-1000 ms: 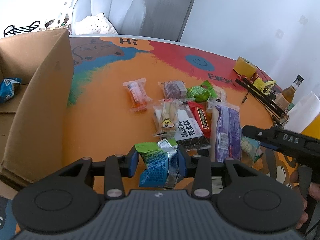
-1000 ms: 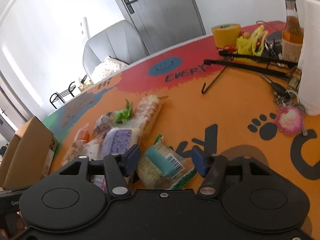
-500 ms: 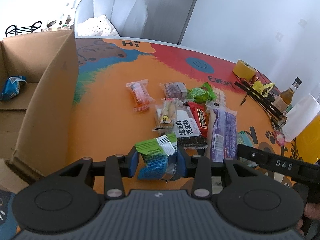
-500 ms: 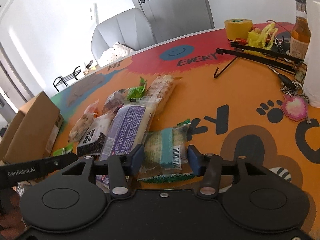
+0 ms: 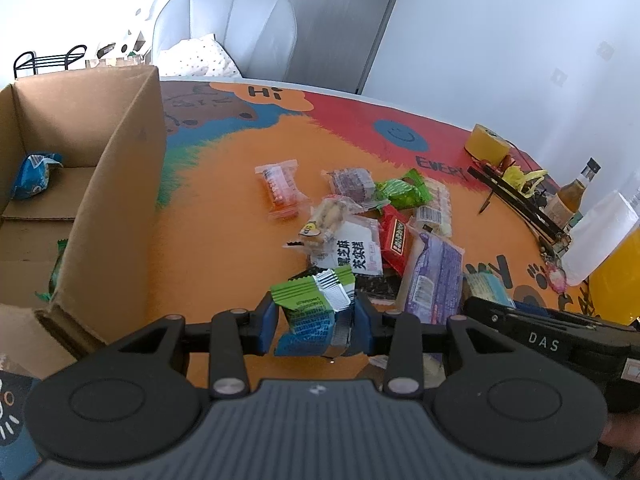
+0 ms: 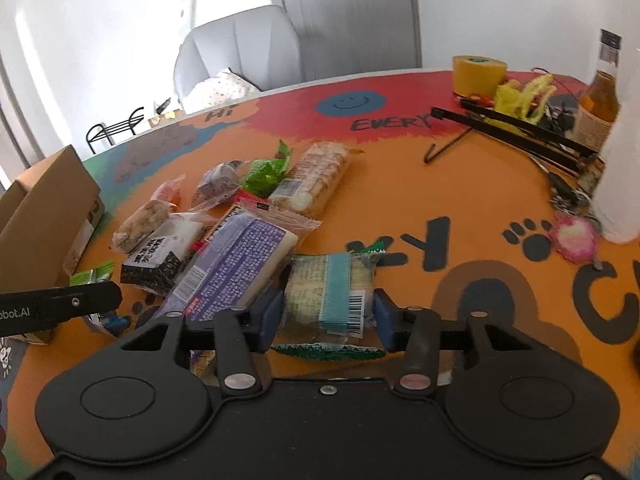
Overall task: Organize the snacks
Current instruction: 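Grasp the green-and-white cracker packet with the right tool, then carry the blue-green packet into the box with the left tool while the right tool drops the cracker packet in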
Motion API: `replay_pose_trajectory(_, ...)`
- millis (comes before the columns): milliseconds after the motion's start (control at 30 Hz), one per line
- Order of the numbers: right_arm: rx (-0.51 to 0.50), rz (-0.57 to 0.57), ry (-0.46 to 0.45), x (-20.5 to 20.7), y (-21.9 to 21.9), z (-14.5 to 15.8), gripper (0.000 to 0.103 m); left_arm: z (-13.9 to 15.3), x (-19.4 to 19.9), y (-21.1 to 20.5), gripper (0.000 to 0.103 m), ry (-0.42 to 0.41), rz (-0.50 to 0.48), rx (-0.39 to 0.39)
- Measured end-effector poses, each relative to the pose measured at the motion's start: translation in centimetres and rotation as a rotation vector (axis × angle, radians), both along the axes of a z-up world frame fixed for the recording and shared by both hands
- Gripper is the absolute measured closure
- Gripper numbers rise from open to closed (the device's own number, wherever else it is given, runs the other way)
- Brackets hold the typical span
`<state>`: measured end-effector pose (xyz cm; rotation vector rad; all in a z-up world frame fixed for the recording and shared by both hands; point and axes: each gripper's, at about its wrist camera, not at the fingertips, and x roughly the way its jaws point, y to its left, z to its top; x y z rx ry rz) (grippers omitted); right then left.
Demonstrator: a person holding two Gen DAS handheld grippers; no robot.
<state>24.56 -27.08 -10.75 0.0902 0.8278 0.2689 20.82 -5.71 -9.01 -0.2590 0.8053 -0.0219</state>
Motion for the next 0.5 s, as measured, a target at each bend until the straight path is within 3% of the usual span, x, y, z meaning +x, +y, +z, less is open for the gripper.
replay_pose_trajectory(500,0.065,-0.004,-0.072,-2.2,0.5,4.0,0.058,3.5,-1.1,0.4,0.064,-0.079,-0.024,0.007)
